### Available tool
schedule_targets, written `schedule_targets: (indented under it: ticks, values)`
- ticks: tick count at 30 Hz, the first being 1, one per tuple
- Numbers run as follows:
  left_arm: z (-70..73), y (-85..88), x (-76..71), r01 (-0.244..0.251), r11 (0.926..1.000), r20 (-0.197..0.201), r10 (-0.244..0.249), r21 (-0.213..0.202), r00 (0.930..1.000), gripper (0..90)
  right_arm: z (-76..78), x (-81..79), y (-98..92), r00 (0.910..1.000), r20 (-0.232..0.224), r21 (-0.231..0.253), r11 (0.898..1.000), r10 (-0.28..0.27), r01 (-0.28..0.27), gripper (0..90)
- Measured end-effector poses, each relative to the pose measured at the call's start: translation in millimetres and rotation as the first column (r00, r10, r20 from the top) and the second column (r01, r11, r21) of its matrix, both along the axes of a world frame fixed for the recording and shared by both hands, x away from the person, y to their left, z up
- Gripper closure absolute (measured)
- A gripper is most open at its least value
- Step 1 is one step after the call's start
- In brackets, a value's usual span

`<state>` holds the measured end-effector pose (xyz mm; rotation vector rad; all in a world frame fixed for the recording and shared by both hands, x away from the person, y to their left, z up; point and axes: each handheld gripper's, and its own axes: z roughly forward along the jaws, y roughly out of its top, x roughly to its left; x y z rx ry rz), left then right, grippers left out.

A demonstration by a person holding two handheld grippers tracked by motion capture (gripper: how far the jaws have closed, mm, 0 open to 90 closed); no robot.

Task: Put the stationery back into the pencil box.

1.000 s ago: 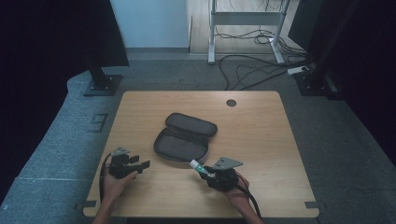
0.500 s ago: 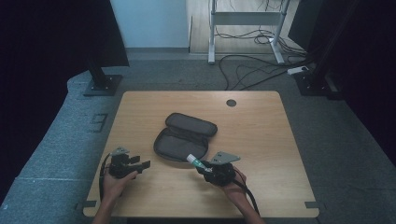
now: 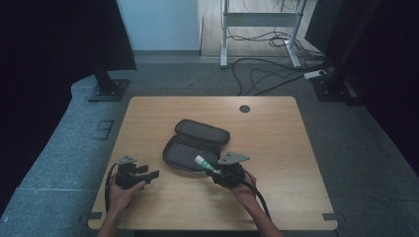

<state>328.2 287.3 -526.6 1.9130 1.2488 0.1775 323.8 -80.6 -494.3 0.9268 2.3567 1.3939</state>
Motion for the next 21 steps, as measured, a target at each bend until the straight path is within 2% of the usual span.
schedule_targets:
  ticks: [11,21]
  values:
    - [-1.3,-1.3,0.2,0.007,1.0,-0.007,-0.007,0.005,1.0,34.5,3.3,12.2,12.9,1.0,0.001,-0.017,1.0,0.006,-0.006,65.0]
    - [-1.1,-1.1,0.2,0.012,0.9999,-0.007,-0.012,-0.004,0.9999,34.4,0.8,26.0,21.8,0.9999,-0.003,-0.031,0.999,-0.013,0.013,65.1]
